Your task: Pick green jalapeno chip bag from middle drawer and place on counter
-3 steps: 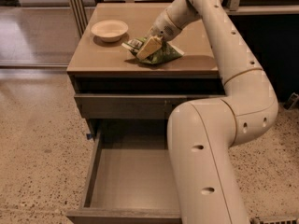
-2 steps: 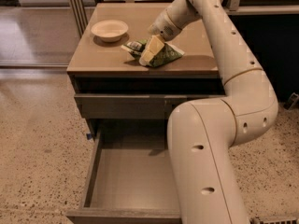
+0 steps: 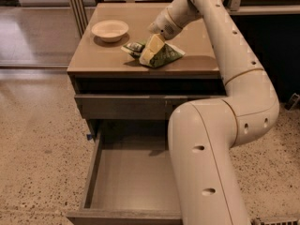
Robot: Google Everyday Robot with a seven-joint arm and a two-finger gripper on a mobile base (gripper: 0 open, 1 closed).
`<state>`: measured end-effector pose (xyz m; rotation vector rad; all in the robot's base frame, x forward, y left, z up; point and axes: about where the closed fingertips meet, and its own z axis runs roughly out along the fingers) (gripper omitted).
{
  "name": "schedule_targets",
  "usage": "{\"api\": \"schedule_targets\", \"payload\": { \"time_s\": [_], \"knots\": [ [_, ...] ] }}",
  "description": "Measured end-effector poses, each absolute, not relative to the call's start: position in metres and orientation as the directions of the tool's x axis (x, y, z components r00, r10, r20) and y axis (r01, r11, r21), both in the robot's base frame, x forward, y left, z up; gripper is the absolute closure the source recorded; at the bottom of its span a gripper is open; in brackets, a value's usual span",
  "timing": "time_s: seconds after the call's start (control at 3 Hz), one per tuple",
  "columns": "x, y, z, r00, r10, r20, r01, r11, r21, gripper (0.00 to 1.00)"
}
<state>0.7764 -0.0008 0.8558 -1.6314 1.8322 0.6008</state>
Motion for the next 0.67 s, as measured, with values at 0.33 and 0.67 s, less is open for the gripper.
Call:
{"api": "schedule_targets", "payload": {
  "time_s": [0.33,0.67],
  "knots": [
    [0.7821,-0.0072,0.9009,-0.004,-0.717,-0.697,-0.971,0.168,-0.168,0.00],
    [0.7822,-0.0071,0.9050,0.001,-0.716,-0.698,-0.970,0.170,-0.176,0.00]
  ]
}}
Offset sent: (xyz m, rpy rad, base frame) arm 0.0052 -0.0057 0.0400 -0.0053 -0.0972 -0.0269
